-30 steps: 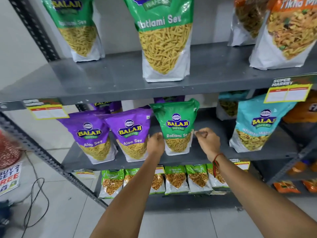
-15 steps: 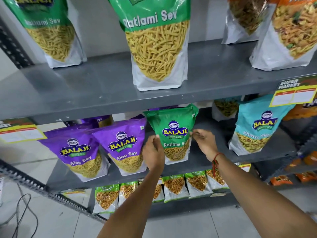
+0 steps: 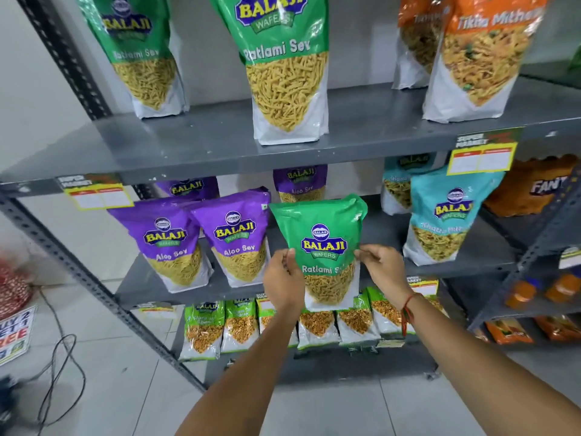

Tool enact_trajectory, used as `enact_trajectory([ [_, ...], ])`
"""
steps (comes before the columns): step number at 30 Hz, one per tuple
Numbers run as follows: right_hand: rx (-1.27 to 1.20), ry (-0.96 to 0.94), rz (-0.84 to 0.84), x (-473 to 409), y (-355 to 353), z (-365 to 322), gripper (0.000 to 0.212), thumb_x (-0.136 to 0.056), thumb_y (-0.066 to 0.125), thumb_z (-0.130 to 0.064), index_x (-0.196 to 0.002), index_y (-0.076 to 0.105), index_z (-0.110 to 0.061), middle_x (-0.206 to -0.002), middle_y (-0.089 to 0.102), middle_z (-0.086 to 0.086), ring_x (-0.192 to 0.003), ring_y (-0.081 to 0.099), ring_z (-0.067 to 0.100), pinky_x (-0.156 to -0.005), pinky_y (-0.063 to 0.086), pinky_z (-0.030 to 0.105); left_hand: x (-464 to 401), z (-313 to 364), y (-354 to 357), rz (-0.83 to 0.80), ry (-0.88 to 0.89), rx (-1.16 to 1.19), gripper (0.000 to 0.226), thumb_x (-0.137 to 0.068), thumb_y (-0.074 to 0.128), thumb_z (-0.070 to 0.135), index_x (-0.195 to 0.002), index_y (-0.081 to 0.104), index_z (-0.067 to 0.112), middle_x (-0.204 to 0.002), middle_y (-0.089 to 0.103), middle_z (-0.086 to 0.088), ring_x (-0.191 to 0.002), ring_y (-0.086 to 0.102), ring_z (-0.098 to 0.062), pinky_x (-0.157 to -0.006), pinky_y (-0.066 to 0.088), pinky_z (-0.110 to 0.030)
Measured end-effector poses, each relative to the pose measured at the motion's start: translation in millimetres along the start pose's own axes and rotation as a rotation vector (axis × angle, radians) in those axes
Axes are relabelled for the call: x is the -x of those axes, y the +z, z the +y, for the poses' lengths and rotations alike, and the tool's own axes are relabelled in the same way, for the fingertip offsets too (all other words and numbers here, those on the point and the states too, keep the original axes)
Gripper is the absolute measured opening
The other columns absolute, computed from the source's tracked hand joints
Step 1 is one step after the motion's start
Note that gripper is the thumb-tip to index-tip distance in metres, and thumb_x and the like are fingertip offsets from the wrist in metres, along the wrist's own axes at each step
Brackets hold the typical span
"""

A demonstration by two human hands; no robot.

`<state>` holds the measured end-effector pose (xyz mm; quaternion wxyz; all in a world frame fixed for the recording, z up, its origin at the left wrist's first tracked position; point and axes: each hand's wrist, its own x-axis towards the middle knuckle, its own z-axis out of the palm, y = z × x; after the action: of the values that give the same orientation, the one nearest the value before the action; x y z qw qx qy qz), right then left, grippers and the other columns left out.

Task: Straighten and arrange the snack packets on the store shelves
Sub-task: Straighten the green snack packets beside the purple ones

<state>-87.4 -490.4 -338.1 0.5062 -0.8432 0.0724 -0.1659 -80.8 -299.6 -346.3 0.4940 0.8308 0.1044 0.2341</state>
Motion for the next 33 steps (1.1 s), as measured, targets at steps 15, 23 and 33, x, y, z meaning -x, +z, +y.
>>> enact_trajectory([
  [15,-0.244,-0.423,0.032,19.4,-8.7,-224.9,0.012,-0.083,0.068,-0.014,-0.089,0.074,-0.007,-0.080,0.070,0.000,-0.073,0.062,0.011,-0.071,0.048,0.020,-70.5,122.6,-184.4,0.416,0.319,0.241,0.019,-0.093,0.057,0.030,-0.089,0.069,0.016,-0.074,0.063,0.003,-0.063,0.054,-0.014,-0.060,0.044,-0.027],
  [23,-0.372,-0.520,0.095,-55.3,37.0,-364.3,0.015,-0.083,0.068,-0.018,-0.093,0.073,-0.009,-0.080,0.070,0.006,-0.075,0.062,0.017,-0.072,0.053,0.030,-200.5,191.3,-263.8,0.472,0.392,0.212,0.025,-0.093,0.056,0.032,-0.089,0.069,0.011,-0.073,0.062,0.000,-0.067,0.052,-0.017,-0.064,0.034,-0.025],
  [33,-0.299,-0.467,0.083,-108.8,110.2,-381.2,0.013,-0.086,0.065,-0.019,-0.089,0.072,-0.009,-0.079,0.069,0.004,-0.076,0.062,0.016,-0.063,0.044,0.017,-282.8,167.6,-273.3,0.395,0.306,0.137,0.026,-0.095,0.053,0.035,-0.090,0.068,0.014,-0.076,0.064,0.003,-0.067,0.053,-0.012,-0.068,0.040,-0.028],
])
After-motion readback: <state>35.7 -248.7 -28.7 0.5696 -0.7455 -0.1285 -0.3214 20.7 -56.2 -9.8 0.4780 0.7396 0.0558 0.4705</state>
